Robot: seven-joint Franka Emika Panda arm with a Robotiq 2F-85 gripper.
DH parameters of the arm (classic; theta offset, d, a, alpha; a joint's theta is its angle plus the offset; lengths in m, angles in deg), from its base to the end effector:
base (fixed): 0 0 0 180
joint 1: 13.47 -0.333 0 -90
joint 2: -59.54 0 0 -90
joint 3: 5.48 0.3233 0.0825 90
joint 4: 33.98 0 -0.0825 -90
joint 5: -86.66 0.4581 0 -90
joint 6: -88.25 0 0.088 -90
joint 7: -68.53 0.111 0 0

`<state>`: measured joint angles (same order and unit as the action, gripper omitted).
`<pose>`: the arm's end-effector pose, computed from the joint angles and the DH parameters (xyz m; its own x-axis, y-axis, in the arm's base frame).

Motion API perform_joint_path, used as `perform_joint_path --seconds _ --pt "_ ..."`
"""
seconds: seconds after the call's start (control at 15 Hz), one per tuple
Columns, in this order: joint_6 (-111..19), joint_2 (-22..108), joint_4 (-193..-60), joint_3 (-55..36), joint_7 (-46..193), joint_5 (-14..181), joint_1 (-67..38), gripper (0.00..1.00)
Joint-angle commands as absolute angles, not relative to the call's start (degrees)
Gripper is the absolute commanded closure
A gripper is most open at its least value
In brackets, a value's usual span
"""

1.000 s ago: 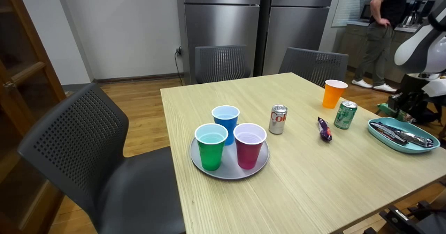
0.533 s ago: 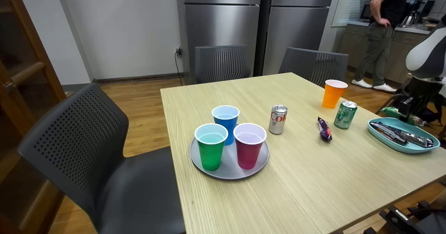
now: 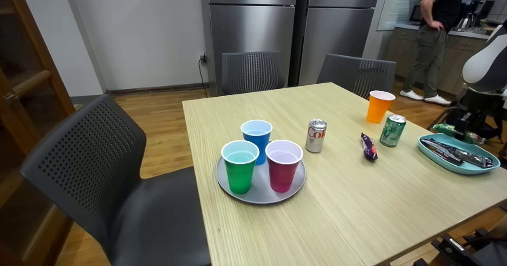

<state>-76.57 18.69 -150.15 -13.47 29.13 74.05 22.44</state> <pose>0.4594 -0.4329 0.0386 0.9857 0.1669 -0.0246 0.1683 -0.9640 0.2057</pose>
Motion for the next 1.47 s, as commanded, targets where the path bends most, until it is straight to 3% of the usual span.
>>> perform_joint_path --seconds 0.0,0.07,0.47,1.4 --pt "-77.53 19.79 -151.36 -13.22 26.71 72.42 23.06 0.79" --pt "-77.63 19.79 -151.37 -13.3 26.58 72.33 22.98 0.4" --pt "-76.8 21.14 -152.09 -13.52 27.22 72.97 22.43 0.01" --pt "-70.02 33.97 -162.38 -11.3 29.85 78.85 19.75 0.0"
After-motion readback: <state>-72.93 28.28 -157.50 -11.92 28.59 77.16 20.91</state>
